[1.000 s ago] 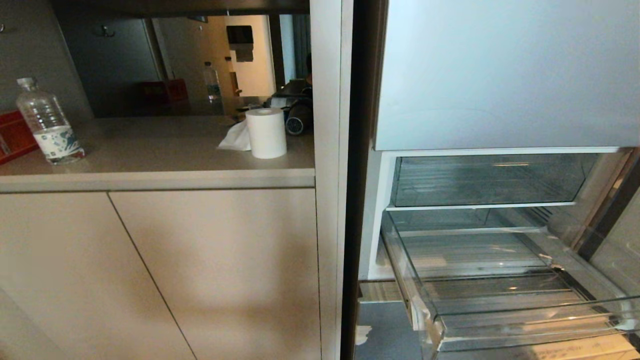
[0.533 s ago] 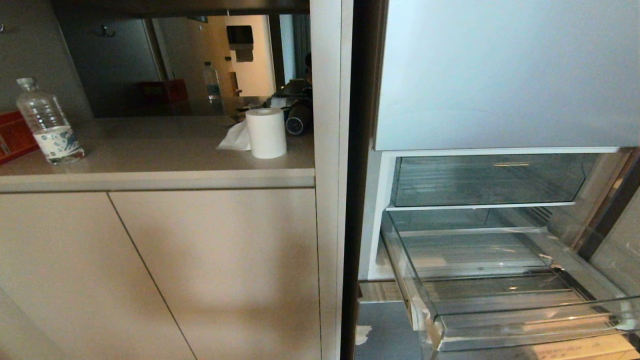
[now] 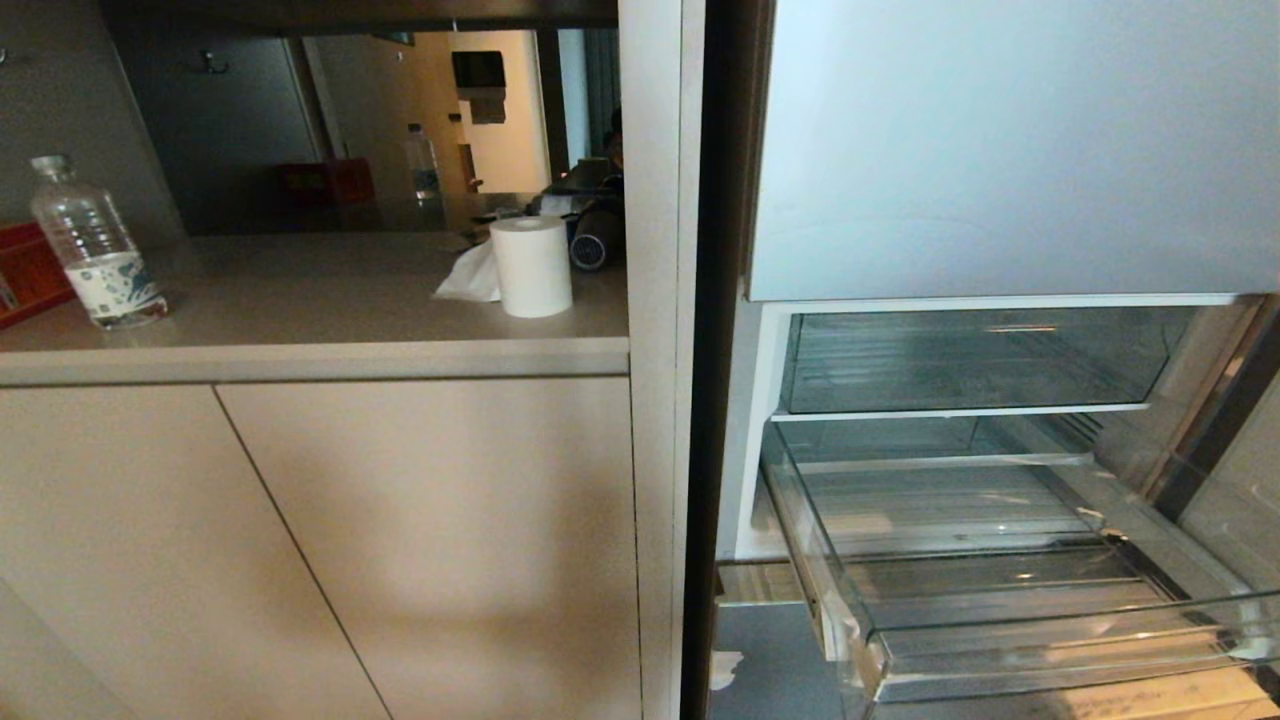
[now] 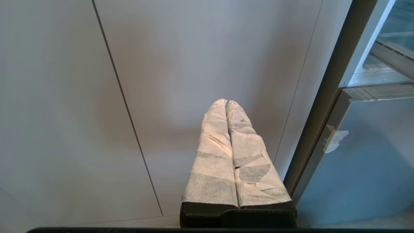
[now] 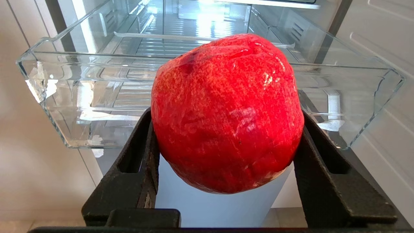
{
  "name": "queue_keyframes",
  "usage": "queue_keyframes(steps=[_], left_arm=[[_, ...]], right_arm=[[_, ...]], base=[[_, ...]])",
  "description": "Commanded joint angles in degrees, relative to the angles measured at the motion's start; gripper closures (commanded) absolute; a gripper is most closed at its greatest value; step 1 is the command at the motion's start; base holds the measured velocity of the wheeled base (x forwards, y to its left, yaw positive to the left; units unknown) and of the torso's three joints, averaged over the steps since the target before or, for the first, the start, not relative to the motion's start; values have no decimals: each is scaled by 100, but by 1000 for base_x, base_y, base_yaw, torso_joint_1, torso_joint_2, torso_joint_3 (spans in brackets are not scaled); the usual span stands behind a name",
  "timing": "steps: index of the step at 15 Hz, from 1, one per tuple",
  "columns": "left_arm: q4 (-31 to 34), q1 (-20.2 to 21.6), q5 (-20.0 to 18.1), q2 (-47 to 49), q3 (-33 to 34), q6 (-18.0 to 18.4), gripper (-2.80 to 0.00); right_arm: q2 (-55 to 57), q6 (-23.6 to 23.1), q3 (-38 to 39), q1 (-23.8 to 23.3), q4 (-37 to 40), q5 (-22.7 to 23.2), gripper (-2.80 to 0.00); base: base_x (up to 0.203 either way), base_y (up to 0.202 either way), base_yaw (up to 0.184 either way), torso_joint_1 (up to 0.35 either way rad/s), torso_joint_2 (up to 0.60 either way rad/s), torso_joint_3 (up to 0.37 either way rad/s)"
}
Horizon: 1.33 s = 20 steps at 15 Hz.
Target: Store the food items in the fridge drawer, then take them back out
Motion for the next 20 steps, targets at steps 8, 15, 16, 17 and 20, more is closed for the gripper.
queue_keyframes(steps=[8,15,16,17,20], left_arm=[[6,0,-2,-11,0,0,0],[-1,0,-2,-11,0,0,0],[-2,0,7,-11,0,0,0],[-2,0,-2,-11,0,0,0],[-2,0,6,-11,0,0,0]], right_arm=[[9,199,9,0,-3,-28,0],[9,199,9,0,-11,-20,0],[9,215,6,0,-3,-2,0],[9,212,5,0,-12,2,0],[9,282,7,0,-13,-7,0]], base=[[-2,3,-120,2,0,0],[0,7,-176,2,3,3],[0,6,-173,7,4,2],[1,7,-167,-2,11,-2],[0,0,-75,0,0,2]])
